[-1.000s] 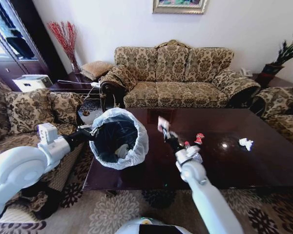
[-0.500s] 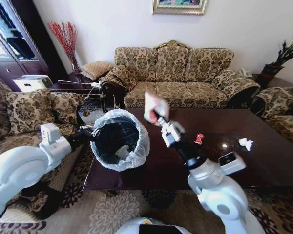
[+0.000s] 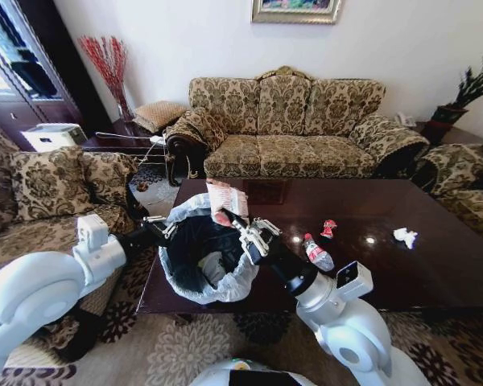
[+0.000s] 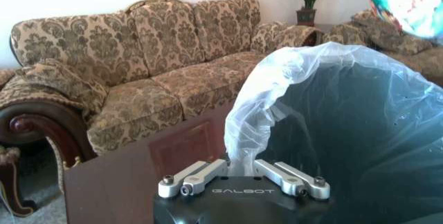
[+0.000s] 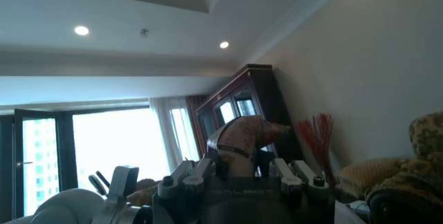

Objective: Move to the front of the table and place the trash on the table into the trash bin.

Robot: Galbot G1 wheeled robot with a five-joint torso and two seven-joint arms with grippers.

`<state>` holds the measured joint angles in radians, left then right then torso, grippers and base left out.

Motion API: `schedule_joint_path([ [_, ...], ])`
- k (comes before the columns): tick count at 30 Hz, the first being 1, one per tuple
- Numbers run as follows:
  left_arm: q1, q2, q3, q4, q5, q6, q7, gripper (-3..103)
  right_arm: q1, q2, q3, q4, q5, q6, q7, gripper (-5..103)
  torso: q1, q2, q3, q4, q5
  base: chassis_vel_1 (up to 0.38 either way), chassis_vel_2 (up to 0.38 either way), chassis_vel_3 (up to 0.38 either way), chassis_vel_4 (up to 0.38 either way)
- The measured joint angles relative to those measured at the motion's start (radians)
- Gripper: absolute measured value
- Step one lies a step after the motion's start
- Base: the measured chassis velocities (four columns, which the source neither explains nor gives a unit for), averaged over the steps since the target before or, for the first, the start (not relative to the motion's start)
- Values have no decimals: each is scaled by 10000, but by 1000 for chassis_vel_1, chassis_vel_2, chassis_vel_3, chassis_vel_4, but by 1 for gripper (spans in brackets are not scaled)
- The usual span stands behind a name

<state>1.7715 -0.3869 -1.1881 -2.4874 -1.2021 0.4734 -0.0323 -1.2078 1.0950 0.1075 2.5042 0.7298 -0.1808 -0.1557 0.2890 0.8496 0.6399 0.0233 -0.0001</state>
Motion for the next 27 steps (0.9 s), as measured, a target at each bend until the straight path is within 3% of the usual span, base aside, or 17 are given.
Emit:
schedule_joint_path([
  [2, -27, 50, 2, 18, -151, 42, -69, 2, 23, 22, -12, -43, -181, 22, -102, 36, 0, 0, 0, -1, 0, 0, 0, 0, 0],
  [3, -17, 93, 3, 18, -237, 80, -86, 2, 47, 40, -12, -80, -276, 36, -187, 47, 0, 0, 0, 0, 0, 0, 0, 0, 0],
  [5, -13, 117, 4, 19, -273, 92, -107, 2, 68, 58, -12, -105, -313, 44, -244, 47, 0, 0, 0, 0, 0, 0, 0, 0, 0],
  [8, -29, 140, 26, 22, -424, 93, -186, 2, 81, 119, -63, -220, -481, 84, -380, 63, 0, 0, 0, 0, 0, 0, 0, 0, 0],
  [9, -29, 140, 26, 22, -424, 93, -186, 2, 81, 119, -63, -220, -481, 84, -380, 63, 0, 0, 0, 0, 0, 0, 0, 0, 0],
  [18, 49, -76, 40, 8, -459, 165, -221, 2, 52, 297, -174, -400, -761, 293, -483, 98, 0, -1, 0, 1, 0, 0, 0, 0, 0],
  [24, 186, -134, -153, 631, -131, 491, -448, 2, -212, 405, 573, -321, -1253, 947, -102, 100, 0, -1, 0, 1, 0, 0, 0, 0, 0],
  [27, -54, -29, -260, 1505, -369, 405, -901, 2, -1042, 415, 1291, -389, -2165, 1288, 1261, 100, 1, -2, 0, 1, -2, 0, 0, 0, 0],
])
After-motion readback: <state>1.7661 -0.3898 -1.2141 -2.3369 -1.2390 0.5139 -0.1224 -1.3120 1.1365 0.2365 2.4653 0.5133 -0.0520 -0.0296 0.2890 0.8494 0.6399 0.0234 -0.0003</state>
